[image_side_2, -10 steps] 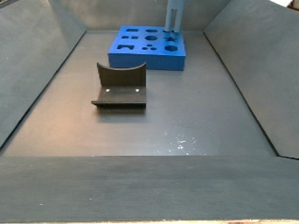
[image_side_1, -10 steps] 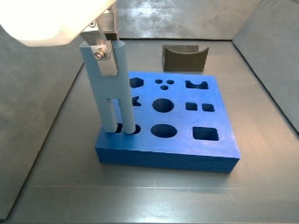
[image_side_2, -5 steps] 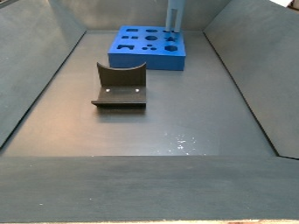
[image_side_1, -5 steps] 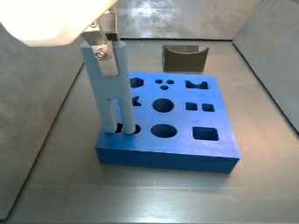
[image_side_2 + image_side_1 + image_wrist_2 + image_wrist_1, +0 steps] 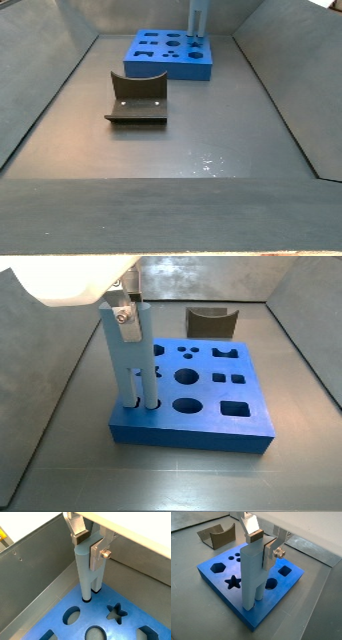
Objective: Pick up the square-circle object. Move up. Rotate the square-circle object. Place the square-circle object on the fixture. Regrasp the square-circle object. Move to above the board. Insert the square-circle object.
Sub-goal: Insert the square-circle object.
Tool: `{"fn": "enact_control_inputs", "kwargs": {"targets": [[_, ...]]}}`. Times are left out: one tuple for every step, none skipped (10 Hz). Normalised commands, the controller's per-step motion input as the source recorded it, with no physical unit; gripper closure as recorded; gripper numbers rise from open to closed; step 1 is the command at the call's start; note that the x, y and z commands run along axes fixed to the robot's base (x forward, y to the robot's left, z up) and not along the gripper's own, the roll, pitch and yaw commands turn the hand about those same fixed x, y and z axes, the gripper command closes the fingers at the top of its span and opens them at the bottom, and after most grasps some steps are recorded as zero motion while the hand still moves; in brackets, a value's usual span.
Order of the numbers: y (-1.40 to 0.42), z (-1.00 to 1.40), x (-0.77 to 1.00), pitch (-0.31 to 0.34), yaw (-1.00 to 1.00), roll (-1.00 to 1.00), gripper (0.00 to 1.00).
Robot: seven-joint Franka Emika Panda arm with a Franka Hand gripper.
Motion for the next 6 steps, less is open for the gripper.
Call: {"fn": "enact_control_inputs", "kwargs": {"targets": [[0.0, -0.14, 0.13, 0.0, 0.0, 0.01, 1.0], [0.0, -0.12, 0.25, 0.0, 0.0, 0.0, 1.0], [0.0, -0.13, 0.27, 0.0, 0.0, 0.0, 1.0], [0.0, -0.15, 0.22, 0.0, 0.0, 0.0, 1.0], [-0.04, -0.33, 0.12, -0.02, 0.0, 0.15, 1.0], [-0.19, -0.49, 0.11, -0.063, 0.0, 0.2, 1.0]]}}
